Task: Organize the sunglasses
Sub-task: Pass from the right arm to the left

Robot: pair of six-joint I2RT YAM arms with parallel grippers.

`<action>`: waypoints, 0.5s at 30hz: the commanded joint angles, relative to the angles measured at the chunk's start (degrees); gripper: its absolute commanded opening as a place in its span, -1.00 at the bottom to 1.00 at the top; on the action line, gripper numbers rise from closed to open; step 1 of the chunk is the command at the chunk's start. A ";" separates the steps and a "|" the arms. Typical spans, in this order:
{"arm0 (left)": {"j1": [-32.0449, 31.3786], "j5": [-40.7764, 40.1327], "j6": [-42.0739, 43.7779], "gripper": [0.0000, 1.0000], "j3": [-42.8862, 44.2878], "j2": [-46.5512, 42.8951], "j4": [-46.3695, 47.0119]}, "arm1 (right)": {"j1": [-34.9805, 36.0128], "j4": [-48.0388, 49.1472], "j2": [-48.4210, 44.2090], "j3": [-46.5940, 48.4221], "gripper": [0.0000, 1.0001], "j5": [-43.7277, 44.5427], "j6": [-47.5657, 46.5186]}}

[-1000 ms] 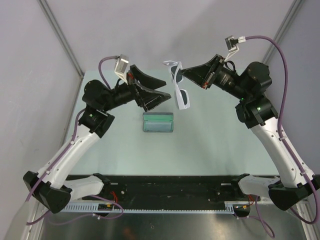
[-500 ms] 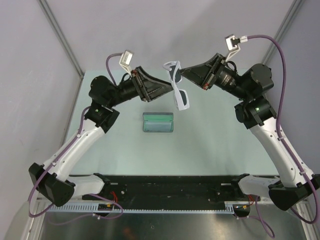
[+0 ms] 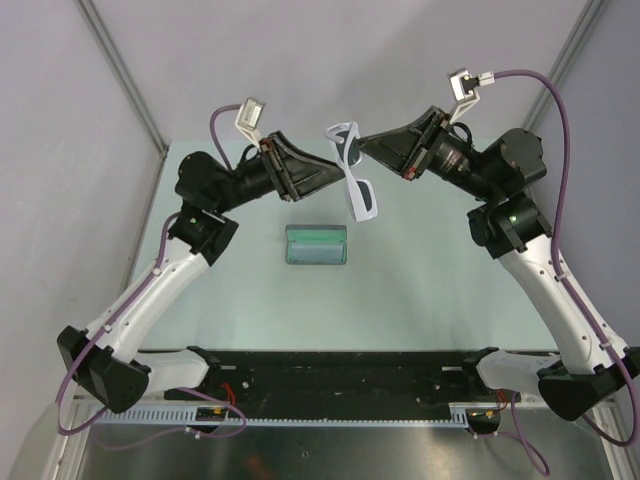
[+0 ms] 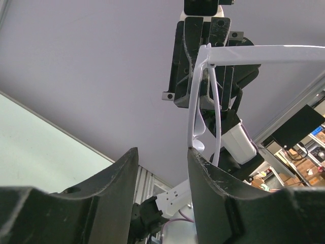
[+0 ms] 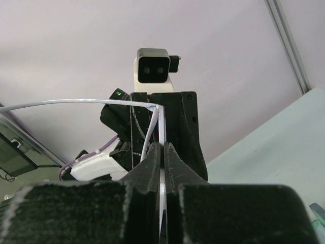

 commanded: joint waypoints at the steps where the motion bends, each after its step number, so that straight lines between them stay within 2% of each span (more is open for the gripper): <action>1: 0.15 0.67 -1.62 -0.02 1.59 -1.31 4.44 | 0.76 2.50 0.14 0.31 -1.00 -0.73 0.39; 6: 0.24 0.49 -1.45 0.00 0.79 -2.71 5.85 | 0.76 3.12 0.31 0.22 -1.00 -0.81 0.74; 15: -0.37 0.58 -3.03 -0.26 0.18 -1.58 7.61 | 1.19 3.56 0.58 0.22 -1.00 -0.37 0.74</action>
